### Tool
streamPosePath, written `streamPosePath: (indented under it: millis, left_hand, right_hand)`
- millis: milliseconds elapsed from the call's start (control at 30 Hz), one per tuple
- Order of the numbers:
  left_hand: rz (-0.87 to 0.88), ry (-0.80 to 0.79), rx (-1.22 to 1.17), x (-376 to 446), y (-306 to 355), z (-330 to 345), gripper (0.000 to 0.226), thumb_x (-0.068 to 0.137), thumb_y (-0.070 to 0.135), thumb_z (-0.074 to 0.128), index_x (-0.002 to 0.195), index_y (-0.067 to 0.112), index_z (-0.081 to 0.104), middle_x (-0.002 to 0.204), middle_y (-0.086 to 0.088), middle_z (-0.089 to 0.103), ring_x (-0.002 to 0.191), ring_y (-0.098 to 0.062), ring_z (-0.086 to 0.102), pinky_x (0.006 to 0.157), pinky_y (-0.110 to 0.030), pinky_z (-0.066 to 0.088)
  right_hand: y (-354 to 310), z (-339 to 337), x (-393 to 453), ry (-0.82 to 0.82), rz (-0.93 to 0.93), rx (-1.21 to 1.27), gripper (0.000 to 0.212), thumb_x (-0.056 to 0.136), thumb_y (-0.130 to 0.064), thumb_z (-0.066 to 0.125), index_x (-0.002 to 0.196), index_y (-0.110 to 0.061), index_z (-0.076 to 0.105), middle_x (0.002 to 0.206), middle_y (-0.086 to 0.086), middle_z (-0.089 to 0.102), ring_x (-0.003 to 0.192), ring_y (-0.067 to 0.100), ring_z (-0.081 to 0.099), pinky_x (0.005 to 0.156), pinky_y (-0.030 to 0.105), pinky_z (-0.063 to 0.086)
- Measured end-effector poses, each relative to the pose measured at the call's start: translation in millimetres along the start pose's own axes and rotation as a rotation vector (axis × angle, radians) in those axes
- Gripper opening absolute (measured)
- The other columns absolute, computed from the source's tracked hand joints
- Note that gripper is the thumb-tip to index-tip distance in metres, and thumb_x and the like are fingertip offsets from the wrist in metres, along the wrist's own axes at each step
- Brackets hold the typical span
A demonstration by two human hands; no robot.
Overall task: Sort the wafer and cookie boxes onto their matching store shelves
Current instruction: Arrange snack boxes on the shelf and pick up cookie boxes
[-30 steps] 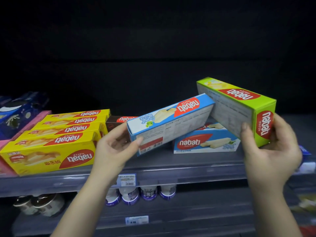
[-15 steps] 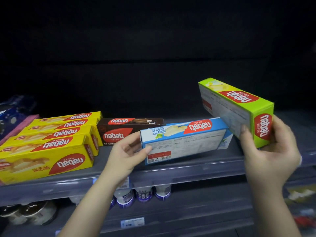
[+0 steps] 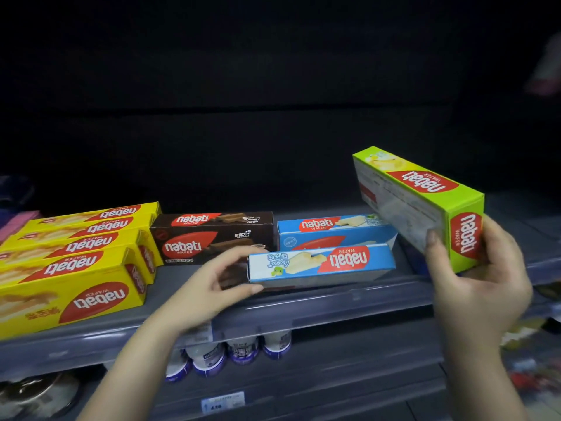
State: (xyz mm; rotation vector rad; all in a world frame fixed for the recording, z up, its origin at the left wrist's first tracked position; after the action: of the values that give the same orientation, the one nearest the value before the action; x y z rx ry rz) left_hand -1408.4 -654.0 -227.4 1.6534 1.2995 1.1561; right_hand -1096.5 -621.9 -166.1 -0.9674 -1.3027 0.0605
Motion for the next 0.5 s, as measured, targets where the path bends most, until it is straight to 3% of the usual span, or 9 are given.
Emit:
streamPosePath:
  millis: [133, 200, 267, 400, 500]
  left_hand:
    - [-0.05, -0.097, 0.277, -3.6, 9.7, -0.4, 0.049, 0.086, 0.037, 0.058, 0.125, 0.06, 0.038, 0.132, 0.034, 0.047, 0.125, 0.008, 0.045, 0.1, -0.013, 0.041]
    - [-0.035, -0.069, 0.398, -5.8, 14.3, 0.9, 0.048, 0.089, 0.037, 0.057, 0.125, 0.061, 0.034, 0.133, 0.035, 0.045, 0.118, 0.007, 0.051, 0.096, -0.015, 0.043]
    - [-0.033, -0.052, 0.3, -8.0, 15.3, 3.6, 0.05, 0.092, 0.027, 0.058, 0.127, 0.056, 0.038, 0.134, 0.034, 0.045, 0.114, -0.001, 0.057, 0.093, -0.019, 0.048]
    - [-0.05, -0.101, 0.105, -11.5, 14.9, 14.0, 0.049, 0.094, 0.008, 0.055, 0.134, 0.036, 0.044, 0.139, 0.026, 0.044, 0.131, 0.0, 0.044, 0.099, -0.016, 0.043]
    - [-0.104, -0.047, -0.065, -11.9, 18.2, 21.9, 0.047, 0.093, -0.005, 0.052, 0.13, 0.024, 0.046, 0.139, 0.014, 0.047, 0.122, -0.004, 0.055, 0.095, -0.015, 0.044]
  right_hand:
    - [-2.2, 6.6, -4.4, -0.015, -0.014, 0.001, 0.039, 0.083, -0.013, 0.07, 0.116, 0.005, 0.06, 0.105, 0.002, 0.055, 0.095, -0.01, 0.05, 0.082, 0.004, 0.038]
    - [-2.8, 12.2, -7.5, -0.046, -0.03, -0.01, 0.039, 0.083, -0.014, 0.071, 0.116, 0.004, 0.061, 0.107, 0.002, 0.057, 0.095, 0.002, 0.052, 0.084, 0.005, 0.038]
    - [-2.4, 17.7, -10.9, -0.068, -0.046, -0.012, 0.039, 0.081, -0.01, 0.071, 0.115, 0.006, 0.062, 0.107, 0.005, 0.058, 0.098, 0.006, 0.052, 0.088, 0.005, 0.038]
    - [-3.1, 23.9, -14.7, -0.105, -0.046, 0.009, 0.042, 0.083, -0.016, 0.071, 0.118, 0.004, 0.06, 0.111, 0.004, 0.058, 0.104, 0.007, 0.052, 0.09, 0.008, 0.04]
    - [-4.2, 25.2, -14.1, -0.115, -0.03, 0.047, 0.045, 0.084, -0.025, 0.067, 0.119, 0.003, 0.06, 0.111, 0.005, 0.059, 0.103, 0.005, 0.052, 0.088, 0.004, 0.038]
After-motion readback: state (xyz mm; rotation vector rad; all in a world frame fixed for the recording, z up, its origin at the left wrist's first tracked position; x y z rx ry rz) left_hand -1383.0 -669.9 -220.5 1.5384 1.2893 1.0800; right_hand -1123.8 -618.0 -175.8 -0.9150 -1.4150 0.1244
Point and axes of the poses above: each hand's wrist, its own x-axis towards the middle knuckle, its own z-axis out of the palm, y = z × x, the point moved 5 cm from there along x, towards the middle knuckle
